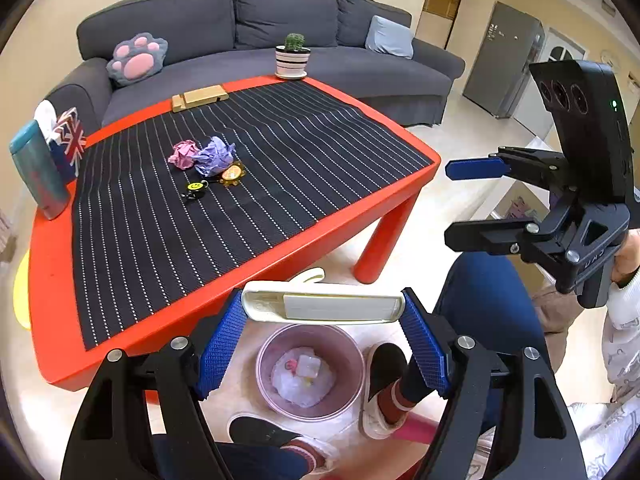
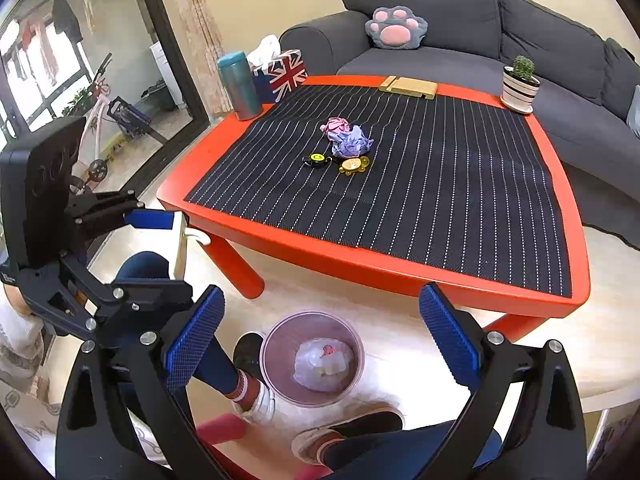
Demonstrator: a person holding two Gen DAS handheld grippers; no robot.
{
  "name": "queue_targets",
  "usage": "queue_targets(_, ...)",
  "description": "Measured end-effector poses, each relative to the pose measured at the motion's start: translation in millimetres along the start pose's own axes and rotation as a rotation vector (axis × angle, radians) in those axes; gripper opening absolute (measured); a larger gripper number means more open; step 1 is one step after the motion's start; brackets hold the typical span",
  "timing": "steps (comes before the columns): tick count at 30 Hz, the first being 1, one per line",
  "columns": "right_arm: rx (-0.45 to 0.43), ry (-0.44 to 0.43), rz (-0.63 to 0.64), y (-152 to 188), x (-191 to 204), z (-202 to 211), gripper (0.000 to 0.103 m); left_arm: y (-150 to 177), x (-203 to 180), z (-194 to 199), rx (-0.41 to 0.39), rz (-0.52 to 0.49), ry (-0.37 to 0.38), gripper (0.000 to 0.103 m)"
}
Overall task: Collect trash
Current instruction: 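Lower the white strip over the bin and open the left gripper, then reach the left gripper to the yellow smiley keychain and close on it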
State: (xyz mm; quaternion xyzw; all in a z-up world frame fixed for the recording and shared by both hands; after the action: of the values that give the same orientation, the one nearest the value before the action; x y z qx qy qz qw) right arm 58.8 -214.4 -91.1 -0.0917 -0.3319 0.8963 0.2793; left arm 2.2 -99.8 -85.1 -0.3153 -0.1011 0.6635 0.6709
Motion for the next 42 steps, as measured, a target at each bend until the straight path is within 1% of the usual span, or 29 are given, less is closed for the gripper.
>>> queue_targets(6,-0.008,0.008,-0.013,-1.4,-4.4,2.9,0.096,-1.3,-6.0,0.3,-0.003,-0.009,0.021,0.075)
queue_targets(9,-0.009,0.009,-0.017,-2.0,-5.5,2.9,0.096,-2.9,-3.7,1.5,-0.019,-0.001,0.026,0.091)
queue_targets(11,-0.011,0.011,-0.018,-3.2,-6.4,3.8,0.096,-3.4,-2.4,0.9,-0.016,0.007,0.029,0.092)
queue_targets(12,-0.012,0.012,-0.018,-4.0,-6.7,3.8,0.096,-3.5,-0.5,0.5,-0.017,0.011,0.02,0.095)
queue_targets(18,-0.006,0.011,-0.013,-2.0,-3.9,1.8,0.097,-4.9,7.0,-0.4,-0.023,0.031,-0.005,0.095)
queue_targets(30,-0.008,0.009,-0.012,-6.7,-6.4,-3.6,0.098,-14.2,20.8,1.6,-0.044,0.064,-0.026,0.095)
queue_targets(37,-0.007,0.014,-0.008,-17.8,-13.9,-13.0,0.098,-34.0,38.6,-0.8,-0.071,0.097,-0.048,0.096)
queue_targets(42,-0.004,0.02,-0.01,-27.9,-24.0,-19.5,0.099,-55.8,51.8,-4.3,-0.093,0.111,-0.07,0.095)
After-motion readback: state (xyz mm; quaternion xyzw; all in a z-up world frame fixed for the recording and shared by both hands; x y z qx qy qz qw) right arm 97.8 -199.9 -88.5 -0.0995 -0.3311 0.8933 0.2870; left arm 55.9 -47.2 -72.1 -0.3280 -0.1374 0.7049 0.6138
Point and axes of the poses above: each gripper's, at about its wrist camera, not at the fingertips, and z roughly against the way its jaws point, x to its left, y to its underside, the point moved 7 cm from there along -z, roughly the way its jaws point, and after that the axes turned 14 degrees about z, right-handed, at the moved point
